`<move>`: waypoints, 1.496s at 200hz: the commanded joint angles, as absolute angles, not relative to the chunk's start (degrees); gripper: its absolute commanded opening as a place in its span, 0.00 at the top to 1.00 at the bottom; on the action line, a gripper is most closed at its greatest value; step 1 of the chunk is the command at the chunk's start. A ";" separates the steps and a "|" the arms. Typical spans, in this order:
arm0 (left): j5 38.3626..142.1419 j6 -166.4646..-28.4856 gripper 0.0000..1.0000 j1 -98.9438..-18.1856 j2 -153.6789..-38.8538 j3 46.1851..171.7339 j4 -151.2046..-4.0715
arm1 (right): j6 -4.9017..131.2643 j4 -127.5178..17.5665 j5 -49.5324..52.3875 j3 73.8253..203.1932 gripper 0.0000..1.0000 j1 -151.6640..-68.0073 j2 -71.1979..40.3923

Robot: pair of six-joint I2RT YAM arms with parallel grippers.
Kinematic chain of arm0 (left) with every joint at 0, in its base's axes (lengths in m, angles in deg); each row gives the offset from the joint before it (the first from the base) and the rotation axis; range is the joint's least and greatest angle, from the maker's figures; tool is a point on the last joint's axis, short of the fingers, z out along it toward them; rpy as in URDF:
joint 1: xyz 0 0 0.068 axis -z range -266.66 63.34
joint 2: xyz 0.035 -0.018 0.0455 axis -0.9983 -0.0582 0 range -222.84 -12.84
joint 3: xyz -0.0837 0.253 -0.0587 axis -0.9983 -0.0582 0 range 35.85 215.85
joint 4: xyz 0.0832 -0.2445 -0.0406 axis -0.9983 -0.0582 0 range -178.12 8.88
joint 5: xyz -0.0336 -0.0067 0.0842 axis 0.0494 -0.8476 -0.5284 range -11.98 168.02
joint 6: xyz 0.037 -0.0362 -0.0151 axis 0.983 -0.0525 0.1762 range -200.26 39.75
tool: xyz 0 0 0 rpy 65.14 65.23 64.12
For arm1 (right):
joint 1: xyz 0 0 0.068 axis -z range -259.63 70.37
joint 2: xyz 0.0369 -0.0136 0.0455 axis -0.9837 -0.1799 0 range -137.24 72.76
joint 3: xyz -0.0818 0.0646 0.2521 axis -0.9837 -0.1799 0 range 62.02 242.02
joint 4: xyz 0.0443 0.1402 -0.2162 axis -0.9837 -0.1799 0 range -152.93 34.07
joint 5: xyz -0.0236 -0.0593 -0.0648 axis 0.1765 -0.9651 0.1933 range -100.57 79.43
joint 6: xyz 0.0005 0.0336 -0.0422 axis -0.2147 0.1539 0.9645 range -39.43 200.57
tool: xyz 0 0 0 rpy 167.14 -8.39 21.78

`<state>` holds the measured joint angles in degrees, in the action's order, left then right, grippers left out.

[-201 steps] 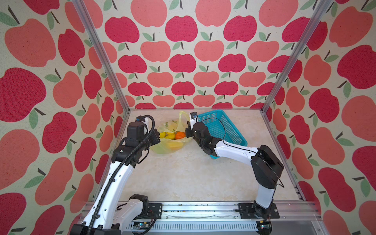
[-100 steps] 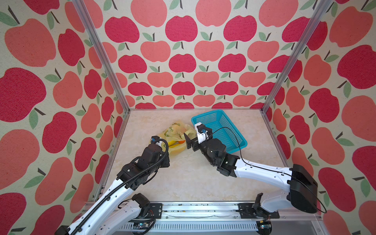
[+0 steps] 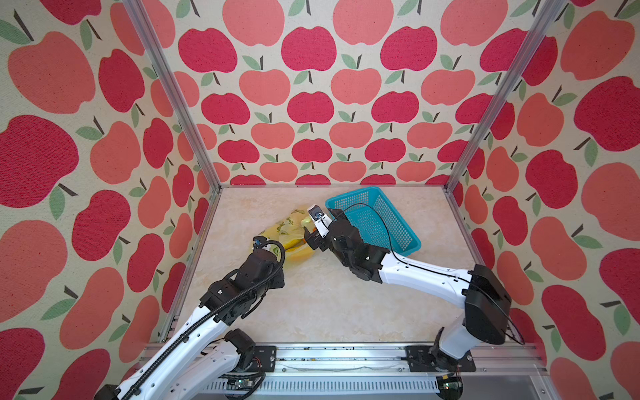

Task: Untie the knot of the plastic bag and take out the fruit
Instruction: Place the plastic bag at the middle-left of the table, then pick up the plastic bag from the center of the table.

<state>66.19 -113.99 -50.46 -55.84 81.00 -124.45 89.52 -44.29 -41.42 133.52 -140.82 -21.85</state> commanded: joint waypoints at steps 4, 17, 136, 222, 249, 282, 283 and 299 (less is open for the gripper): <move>64.58 -113.85 1.00 -50.67 -54.93 81.56 -127.51 | 91.64 -48.16 -40.42 137.74 0.08 -139.34 -23.70; 64.66 -113.74 1.00 -50.77 -55.02 81.43 -127.91 | 91.99 -48.01 -40.39 139.17 0.25 -138.89 -24.64; 53.67 -108.16 0.15 -51.07 -50.11 97.98 -132.32 | 66.46 -50.68 -45.07 124.36 1.00 -139.31 -8.63; 60.83 -84.20 0.01 -51.19 -62.79 105.09 -113.41 | 63.16 -50.78 -40.94 120.12 1.00 -138.96 -4.96; 74.14 -77.01 0.01 -53.74 -66.12 101.22 -109.84 | 61.92 -51.03 -40.48 119.06 1.00 -138.13 -4.39; 87.28 -77.54 0.00 -60.40 -67.03 96.38 -108.06 | 61.01 -51.51 -38.97 119.29 1.00 -136.46 -4.96; 87.49 -77.53 0.00 -60.57 -67.05 96.18 -107.86 | 60.99 -51.43 -38.96 119.22 1.00 -136.44 -4.99; 90.43 -77.45 0.01 -63.47 -68.56 93.62 -105.74 | 60.10 -50.46 -38.64 118.24 1.00 -135.84 -5.28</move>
